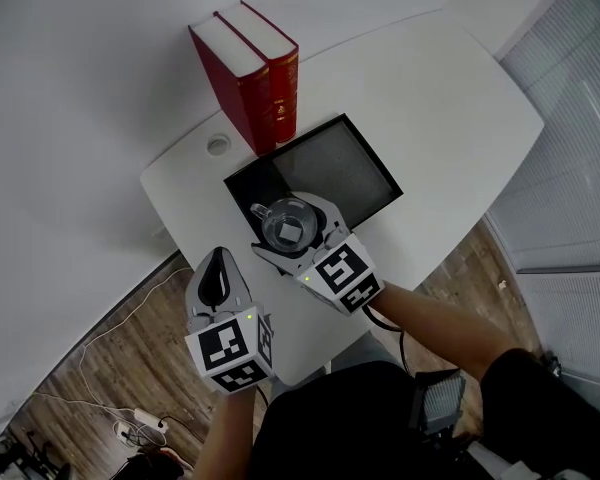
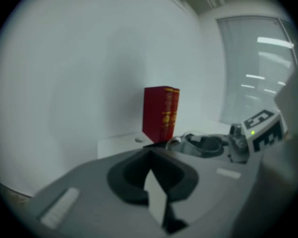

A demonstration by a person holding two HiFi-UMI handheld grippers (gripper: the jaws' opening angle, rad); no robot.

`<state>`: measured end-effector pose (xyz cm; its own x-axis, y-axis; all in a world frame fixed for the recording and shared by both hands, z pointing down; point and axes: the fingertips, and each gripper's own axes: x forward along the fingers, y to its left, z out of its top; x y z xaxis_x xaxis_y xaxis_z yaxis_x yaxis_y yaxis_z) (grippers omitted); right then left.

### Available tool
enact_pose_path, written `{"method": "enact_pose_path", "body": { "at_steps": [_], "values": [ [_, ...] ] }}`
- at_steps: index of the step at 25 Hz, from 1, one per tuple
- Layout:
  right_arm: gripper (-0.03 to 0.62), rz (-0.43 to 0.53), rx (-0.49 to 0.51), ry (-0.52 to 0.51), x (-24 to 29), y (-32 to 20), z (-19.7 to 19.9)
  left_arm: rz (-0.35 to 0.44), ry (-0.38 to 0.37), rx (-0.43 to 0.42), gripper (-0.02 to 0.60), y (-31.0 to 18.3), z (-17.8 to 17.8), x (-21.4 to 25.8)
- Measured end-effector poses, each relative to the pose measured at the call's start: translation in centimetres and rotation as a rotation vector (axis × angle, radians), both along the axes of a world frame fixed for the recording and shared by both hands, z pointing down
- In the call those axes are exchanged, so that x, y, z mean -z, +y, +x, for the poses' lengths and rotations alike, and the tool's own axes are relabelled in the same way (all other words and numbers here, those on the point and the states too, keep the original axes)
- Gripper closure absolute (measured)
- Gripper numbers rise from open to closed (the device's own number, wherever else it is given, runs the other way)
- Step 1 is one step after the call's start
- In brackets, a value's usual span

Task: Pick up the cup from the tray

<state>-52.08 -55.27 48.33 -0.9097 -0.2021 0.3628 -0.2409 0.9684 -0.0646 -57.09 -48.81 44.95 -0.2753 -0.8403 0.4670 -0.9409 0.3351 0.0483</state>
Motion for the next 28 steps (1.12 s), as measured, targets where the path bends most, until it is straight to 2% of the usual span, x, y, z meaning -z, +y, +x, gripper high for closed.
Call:
{"method": "enact_pose_path", "body": {
  "at_steps": [7,11,15,28],
  "values": [
    [0.16,0.022,0.055,-0.047,4.3,-0.4,0.8,0.046,-0.001,0.032,0.581,-1.0,1.8,2.5],
    [0.16,0.042,0.081,-0.083,6.8,-0.5,1.1,0.073,-0.028,0.042,0.581,-1.3,2.6,4.0],
    [0.161,0.022,0.104,-0.096,9.2,-0.6,1.5,0.095,-0.049,0.051,0.581,-1.6,3.0,5.6],
    [0.16,0.025,0.108,-0.231,18.2,-1.9,3.7,0.141,-0.099,0.057,0.581,-1.9,4.6,9.3]
  ]
}}
